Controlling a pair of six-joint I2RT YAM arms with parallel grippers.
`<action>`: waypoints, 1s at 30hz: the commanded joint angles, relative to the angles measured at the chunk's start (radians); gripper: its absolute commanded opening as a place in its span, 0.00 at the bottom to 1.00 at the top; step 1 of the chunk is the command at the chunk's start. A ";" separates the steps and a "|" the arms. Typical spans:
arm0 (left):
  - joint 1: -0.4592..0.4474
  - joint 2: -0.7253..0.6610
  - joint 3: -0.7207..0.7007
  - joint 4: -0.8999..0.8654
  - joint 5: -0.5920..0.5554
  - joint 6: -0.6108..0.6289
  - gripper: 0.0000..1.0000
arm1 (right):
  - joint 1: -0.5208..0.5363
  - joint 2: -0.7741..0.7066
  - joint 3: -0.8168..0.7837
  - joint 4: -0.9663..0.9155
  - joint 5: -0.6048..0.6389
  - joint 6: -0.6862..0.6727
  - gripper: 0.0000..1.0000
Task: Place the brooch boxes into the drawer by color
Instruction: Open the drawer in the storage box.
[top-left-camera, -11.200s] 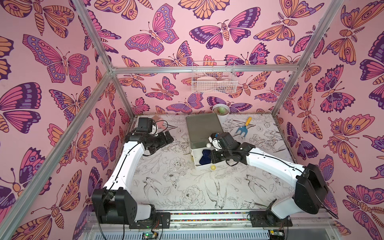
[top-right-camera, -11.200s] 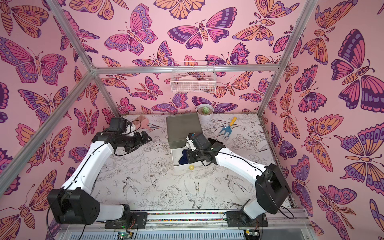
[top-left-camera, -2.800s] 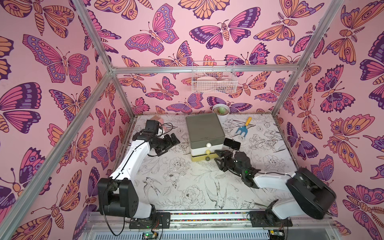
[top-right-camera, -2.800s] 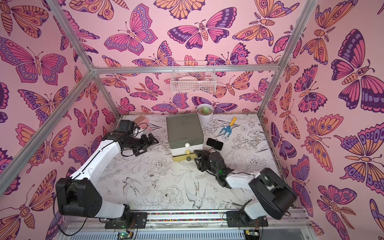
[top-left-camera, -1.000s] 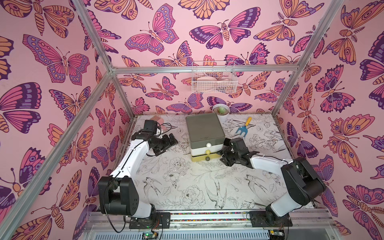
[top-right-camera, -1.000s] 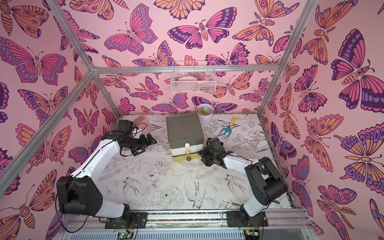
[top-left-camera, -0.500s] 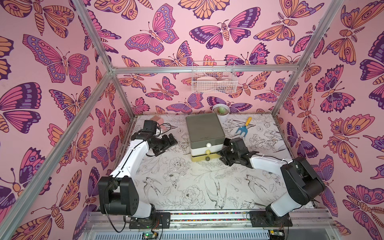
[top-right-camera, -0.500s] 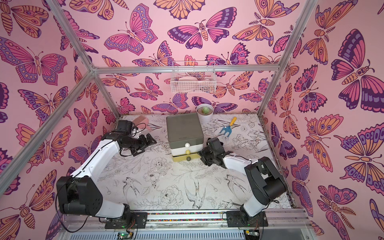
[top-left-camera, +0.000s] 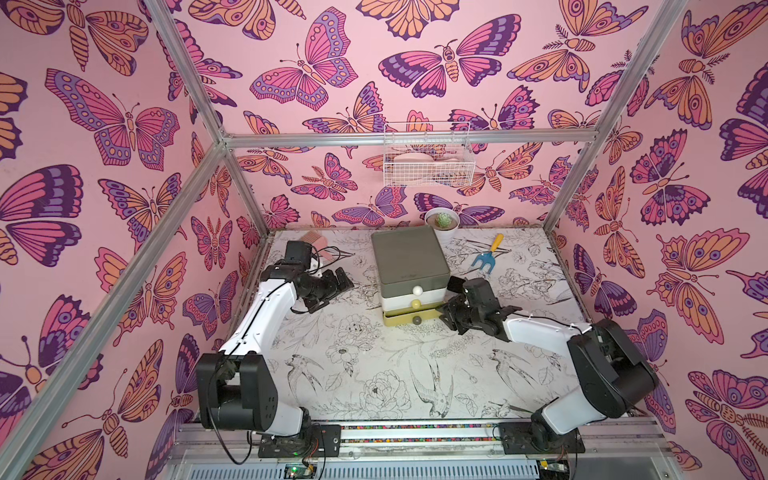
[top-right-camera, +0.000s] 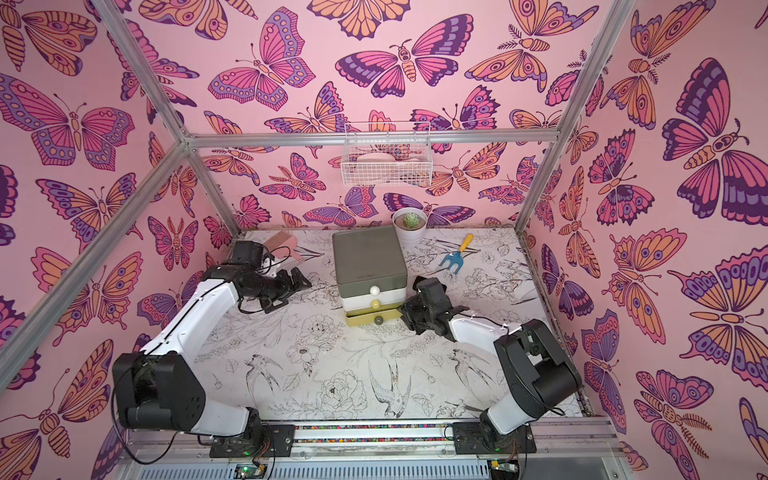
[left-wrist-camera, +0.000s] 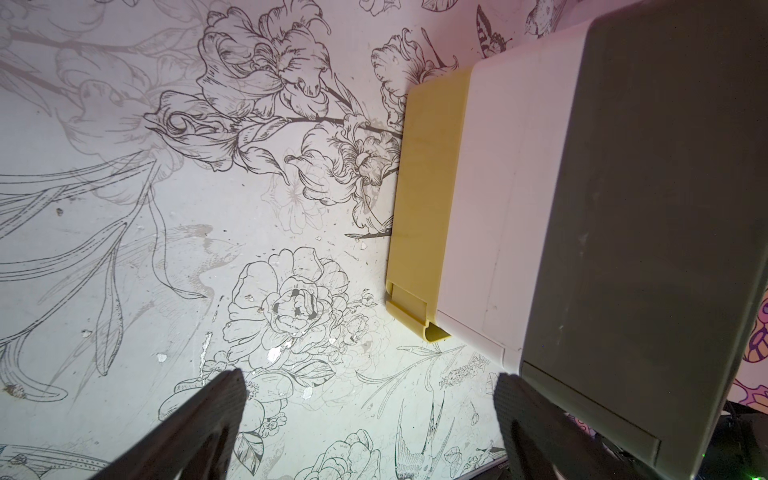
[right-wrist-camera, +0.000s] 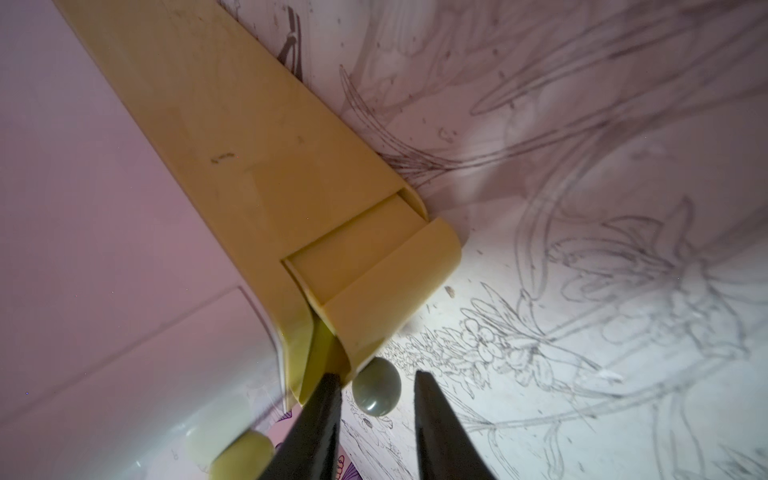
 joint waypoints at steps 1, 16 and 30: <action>0.007 -0.021 -0.021 -0.022 0.017 0.017 1.00 | 0.003 -0.043 -0.041 -0.097 0.028 0.016 0.34; 0.009 -0.026 -0.018 -0.021 0.019 0.014 1.00 | -0.002 -0.114 0.066 -0.180 0.064 -0.066 0.43; 0.010 -0.037 -0.028 -0.021 0.014 0.014 1.00 | -0.004 -0.011 0.057 -0.124 0.039 -0.064 0.34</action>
